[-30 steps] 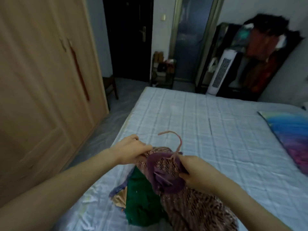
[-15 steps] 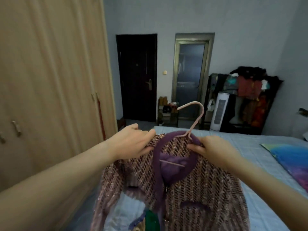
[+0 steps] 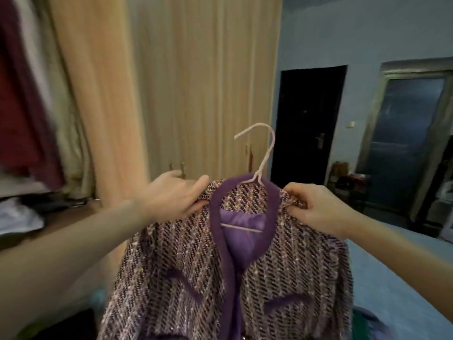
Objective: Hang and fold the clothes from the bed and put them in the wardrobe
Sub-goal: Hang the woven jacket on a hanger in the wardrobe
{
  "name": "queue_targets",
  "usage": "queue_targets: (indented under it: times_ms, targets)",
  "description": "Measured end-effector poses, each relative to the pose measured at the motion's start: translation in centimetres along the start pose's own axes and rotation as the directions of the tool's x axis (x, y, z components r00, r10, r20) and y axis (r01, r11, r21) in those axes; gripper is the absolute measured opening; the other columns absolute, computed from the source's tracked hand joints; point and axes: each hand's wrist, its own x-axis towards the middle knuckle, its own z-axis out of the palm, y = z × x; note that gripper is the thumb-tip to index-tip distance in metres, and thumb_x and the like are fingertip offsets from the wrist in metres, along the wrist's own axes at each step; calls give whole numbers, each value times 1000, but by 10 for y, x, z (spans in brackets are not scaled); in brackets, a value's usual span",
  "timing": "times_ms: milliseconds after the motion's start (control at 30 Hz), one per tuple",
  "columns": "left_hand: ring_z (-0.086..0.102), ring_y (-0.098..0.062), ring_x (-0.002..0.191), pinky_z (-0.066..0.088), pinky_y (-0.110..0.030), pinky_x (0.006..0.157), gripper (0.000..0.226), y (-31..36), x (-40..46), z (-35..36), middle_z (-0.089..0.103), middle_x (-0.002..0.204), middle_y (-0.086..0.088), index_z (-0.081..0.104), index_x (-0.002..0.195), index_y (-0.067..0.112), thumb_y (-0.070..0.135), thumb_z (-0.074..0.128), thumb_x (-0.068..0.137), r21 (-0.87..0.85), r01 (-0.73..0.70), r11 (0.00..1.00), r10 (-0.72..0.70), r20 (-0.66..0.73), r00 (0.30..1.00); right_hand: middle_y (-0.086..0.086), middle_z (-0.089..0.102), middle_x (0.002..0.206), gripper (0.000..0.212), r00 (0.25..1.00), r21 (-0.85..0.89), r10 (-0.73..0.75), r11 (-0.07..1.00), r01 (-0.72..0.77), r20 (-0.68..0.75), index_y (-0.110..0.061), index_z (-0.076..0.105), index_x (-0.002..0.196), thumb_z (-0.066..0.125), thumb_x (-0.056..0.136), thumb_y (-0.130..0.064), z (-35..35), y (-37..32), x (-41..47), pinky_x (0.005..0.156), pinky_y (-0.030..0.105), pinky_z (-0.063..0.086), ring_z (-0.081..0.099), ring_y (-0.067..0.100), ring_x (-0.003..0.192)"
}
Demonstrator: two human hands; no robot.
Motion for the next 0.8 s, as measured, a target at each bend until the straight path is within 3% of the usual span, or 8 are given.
queue_targets:
  times_ms: [133, 233, 333, 500, 600, 733, 800]
  targets:
    - [55, -25, 45, 45, -31, 56, 41, -35, -99, -37, 59, 60, 0, 37, 99, 13, 53, 29, 97, 109, 150, 983, -158, 73, 985, -5, 61, 91, 19, 950, -83, -301, 952, 295, -78, -22, 60, 103, 61, 87, -12, 46, -78, 37, 78, 32, 46, 60, 15, 88]
    - [57, -26, 46, 43, -28, 52, 49, -58, -171, -73, 59, 56, -2, 43, 100, 9, 55, 27, 94, 218, 251, 943, -274, 81, 958, -4, 59, 101, 21, 879, -127, -464, 884, 451, -111, -24, 52, 115, 53, 94, -21, 80, -140, 64, 81, 39, 50, 62, 22, 94]
    - [60, -24, 47, 35, -27, 45, 43, -77, -228, -114, 61, 56, -2, 47, 96, 9, 50, 36, 89, 382, 314, 869, -372, 86, 924, 2, 64, 106, 22, 833, -204, -536, 838, 506, -138, -22, 48, 119, 47, 97, -24, 108, -205, 84, 74, 42, 53, 64, 28, 94]
    - [64, -27, 62, 48, -33, 59, 45, -109, -299, -169, 66, 72, 0, 57, 105, 10, 49, 38, 92, 488, 444, 752, -540, 69, 839, 6, 58, 78, 25, 758, -231, -615, 787, 573, -215, -14, 46, 114, 55, 91, -7, 137, -302, 109, 60, 42, 52, 61, 31, 75]
    - [62, -29, 50, 45, -31, 55, 36, -128, -329, -190, 66, 66, 0, 47, 106, 14, 46, 38, 94, 522, 493, 696, -609, 66, 791, 0, 47, 68, 14, 726, -230, -646, 763, 604, -236, -12, 47, 103, 55, 92, -8, 155, -349, 125, 51, 39, 49, 59, 30, 63]
    - [60, -28, 47, 41, -30, 56, 31, -148, -367, -205, 63, 61, 2, 42, 99, 17, 46, 32, 96, 612, 507, 607, -676, 63, 734, 6, 60, 75, 11, 694, -203, -686, 728, 655, -219, -13, 47, 103, 53, 94, -11, 184, -395, 150, 50, 36, 43, 63, 33, 67]
    - [56, -28, 42, 39, -29, 54, 29, -158, -384, -212, 58, 54, 2, 41, 96, 17, 44, 30, 98, 648, 489, 584, -681, 63, 729, 7, 63, 78, 12, 661, -191, -717, 697, 691, -223, -14, 48, 104, 53, 93, -11, 197, -415, 164, 51, 39, 47, 65, 34, 69]
